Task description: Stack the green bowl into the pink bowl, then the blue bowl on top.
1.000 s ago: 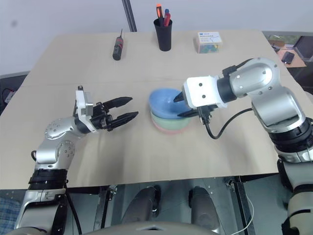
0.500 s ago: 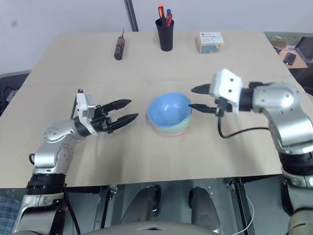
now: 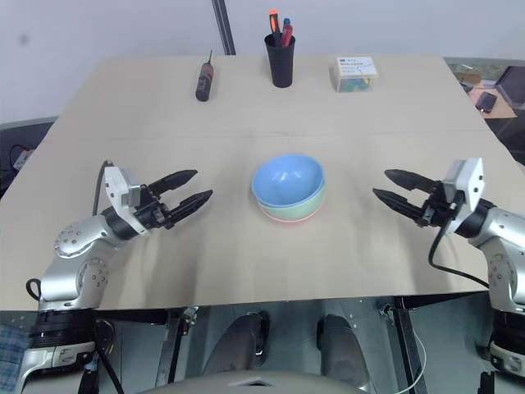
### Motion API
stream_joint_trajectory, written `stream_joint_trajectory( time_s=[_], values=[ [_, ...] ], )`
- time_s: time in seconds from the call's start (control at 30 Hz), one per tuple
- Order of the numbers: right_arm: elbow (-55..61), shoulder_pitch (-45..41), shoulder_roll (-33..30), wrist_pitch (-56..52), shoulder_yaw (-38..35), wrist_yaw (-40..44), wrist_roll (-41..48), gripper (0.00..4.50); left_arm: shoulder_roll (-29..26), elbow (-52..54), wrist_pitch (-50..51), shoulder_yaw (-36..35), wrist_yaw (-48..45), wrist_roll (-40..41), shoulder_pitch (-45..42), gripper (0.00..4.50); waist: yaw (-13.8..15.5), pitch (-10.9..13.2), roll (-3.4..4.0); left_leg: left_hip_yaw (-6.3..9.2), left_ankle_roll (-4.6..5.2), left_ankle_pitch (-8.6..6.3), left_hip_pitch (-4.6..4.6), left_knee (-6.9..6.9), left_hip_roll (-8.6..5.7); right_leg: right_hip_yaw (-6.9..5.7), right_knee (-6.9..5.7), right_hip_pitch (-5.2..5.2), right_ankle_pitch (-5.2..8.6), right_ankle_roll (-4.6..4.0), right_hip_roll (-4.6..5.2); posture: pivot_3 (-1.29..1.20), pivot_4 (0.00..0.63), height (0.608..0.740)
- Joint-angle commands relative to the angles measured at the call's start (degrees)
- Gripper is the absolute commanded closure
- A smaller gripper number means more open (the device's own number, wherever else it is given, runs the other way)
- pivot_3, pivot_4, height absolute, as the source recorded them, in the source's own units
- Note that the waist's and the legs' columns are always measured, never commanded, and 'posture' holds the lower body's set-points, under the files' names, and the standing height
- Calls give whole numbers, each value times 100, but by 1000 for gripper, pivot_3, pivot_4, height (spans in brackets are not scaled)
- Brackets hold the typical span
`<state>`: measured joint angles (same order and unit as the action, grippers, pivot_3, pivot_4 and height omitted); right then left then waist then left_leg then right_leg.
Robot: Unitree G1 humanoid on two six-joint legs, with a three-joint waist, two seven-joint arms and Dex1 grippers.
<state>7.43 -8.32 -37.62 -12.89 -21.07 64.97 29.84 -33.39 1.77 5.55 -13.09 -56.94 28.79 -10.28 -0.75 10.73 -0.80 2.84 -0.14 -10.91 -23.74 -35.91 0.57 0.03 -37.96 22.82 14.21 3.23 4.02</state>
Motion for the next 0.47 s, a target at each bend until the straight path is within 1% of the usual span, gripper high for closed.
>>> stream_joint_trajectory(
  time_s=[0.03, 0.17, 0.47],
  values=[
    [-203, 95, -135, 617, -217, 409, 149, 2374, -106, 114, -165, -188, -29, 50, 9, 1307, 1, 0, 0, 0, 0, 0, 0, 0, 0, 0, 0, 0, 0, 0, 0, 0, 150, 740],
    [-375, 149, -215, 826, -166, 593, 141, 2374, -135, 118, -194, -183, -63, 58, 34, 1307, 1, 0, 0, 0, 0, 0, 0, 0, 0, 0, 0, 0, 0, 0, 0, 0, 150, 740],
    [-580, 11, -249, 1094, -32, 597, 84, 2374, -120, 124, -279, -165, -112, 95, 64, 1307, 2, 0, 0, 0, 0, 0, -1, -1, 0, 0, 0, 0, 0, 0, 0, 0, 150, 740]
  ],
)
